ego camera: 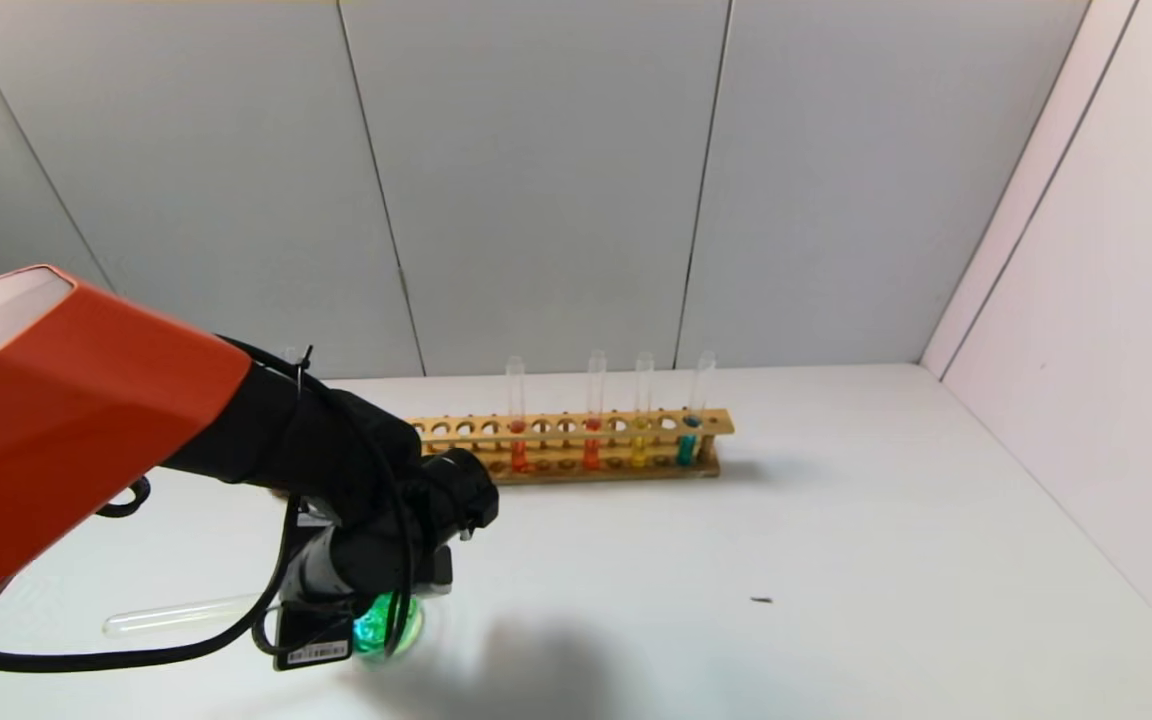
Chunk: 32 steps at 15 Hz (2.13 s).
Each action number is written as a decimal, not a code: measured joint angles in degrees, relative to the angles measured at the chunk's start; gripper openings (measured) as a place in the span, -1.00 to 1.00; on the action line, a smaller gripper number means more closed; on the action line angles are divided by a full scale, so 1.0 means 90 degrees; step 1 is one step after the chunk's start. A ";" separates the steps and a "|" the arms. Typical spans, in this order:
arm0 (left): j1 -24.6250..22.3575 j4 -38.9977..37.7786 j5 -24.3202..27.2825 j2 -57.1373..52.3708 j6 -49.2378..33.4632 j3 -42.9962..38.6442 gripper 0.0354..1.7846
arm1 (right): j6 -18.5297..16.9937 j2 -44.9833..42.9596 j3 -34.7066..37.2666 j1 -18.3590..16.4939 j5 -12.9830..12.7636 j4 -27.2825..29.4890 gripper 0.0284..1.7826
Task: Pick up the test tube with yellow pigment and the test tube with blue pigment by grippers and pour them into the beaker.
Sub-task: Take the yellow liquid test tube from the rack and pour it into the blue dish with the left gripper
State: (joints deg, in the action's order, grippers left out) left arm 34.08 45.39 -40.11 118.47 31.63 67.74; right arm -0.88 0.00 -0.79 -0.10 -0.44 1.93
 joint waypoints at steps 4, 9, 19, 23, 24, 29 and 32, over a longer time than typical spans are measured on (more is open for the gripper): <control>0.0099 0.0604 0.0001 0.0214 0.0007 0.0354 -0.67 | 0.0000 0.0000 0.0000 0.0000 0.0000 0.0000 0.91; 0.0274 0.1325 -0.0039 0.0416 -0.0020 0.0803 -0.67 | 0.0000 0.0000 0.0000 0.0003 -0.0003 0.0003 0.91; 0.0289 0.1848 -0.0125 0.0347 -0.0039 0.1085 -0.67 | 0.0000 0.0000 0.0000 0.0000 -0.0003 0.0000 0.91; 0.0294 0.1854 -0.0131 0.0352 -0.0056 0.1070 -0.67 | 0.0000 0.0000 0.0000 0.0000 0.0000 0.0003 0.91; 0.0295 0.1820 -0.0127 0.0355 -0.0104 0.1078 -0.67 | 0.0000 0.0000 0.0000 0.0000 0.0003 0.0000 0.91; 0.0145 0.1673 0.0580 0.0440 -0.1261 0.1094 -0.67 | 0.0000 0.0000 0.0000 0.0000 0.0003 0.0000 0.91; 0.0114 0.1627 0.0653 0.0238 -0.1887 0.1044 -0.67 | 0.0000 0.0000 0.0000 0.0000 -0.0003 0.0003 0.91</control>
State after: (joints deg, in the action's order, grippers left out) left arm 35.11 60.03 -34.23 120.61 14.65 77.14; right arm -0.88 0.00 -0.79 -0.10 -0.46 1.95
